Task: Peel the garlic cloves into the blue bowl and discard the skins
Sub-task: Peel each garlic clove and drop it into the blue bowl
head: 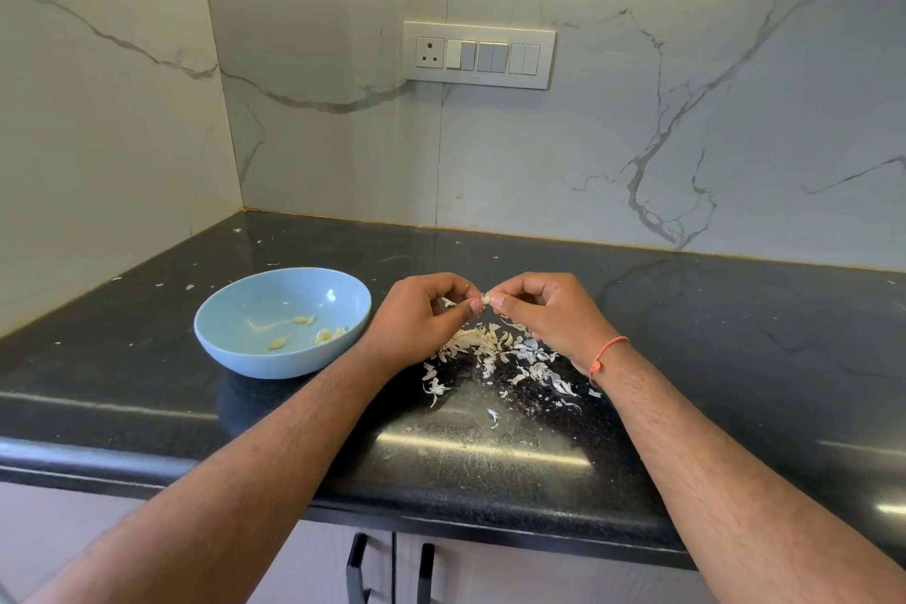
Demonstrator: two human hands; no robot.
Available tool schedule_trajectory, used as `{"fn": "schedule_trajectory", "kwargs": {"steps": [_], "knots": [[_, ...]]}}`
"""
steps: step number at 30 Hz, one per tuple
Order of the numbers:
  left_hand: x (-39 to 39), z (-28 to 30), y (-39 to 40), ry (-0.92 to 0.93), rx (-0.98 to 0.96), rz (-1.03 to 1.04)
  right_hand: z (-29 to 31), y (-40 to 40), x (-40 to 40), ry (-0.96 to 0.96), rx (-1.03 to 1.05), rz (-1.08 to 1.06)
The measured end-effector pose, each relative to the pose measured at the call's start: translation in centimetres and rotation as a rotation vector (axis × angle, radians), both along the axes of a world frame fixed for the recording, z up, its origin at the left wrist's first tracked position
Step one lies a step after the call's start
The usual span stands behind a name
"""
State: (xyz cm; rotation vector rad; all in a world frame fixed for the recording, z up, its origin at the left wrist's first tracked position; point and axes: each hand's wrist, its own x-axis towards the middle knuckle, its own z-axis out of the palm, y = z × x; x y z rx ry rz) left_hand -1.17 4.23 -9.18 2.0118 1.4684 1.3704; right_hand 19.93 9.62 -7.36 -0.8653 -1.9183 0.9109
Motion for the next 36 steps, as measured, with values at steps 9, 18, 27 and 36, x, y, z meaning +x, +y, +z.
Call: {"fn": "schedule_trajectory", "kwargs": {"steps": [9, 18, 27, 36], "knots": [[-0.3, -0.1, 0.6, -0.132, -0.074, -0.021, 0.1, 0.0, -0.1, -0.007, 0.043, 0.000], [0.6, 0.4, -0.6, 0.261, 0.165, 0.210, 0.0, -0.2, -0.5, -0.064, 0.137, -0.078], [0.9, 0.5, -0.5, 0.250, 0.169, 0.246, 0.2, -0.5, -0.4, -0.008, 0.079, 0.028], [0.9, 0.6, -0.3, 0.034, 0.065, 0.076, 0.1, -0.2, -0.6, -0.026, 0.154, -0.018]]}}
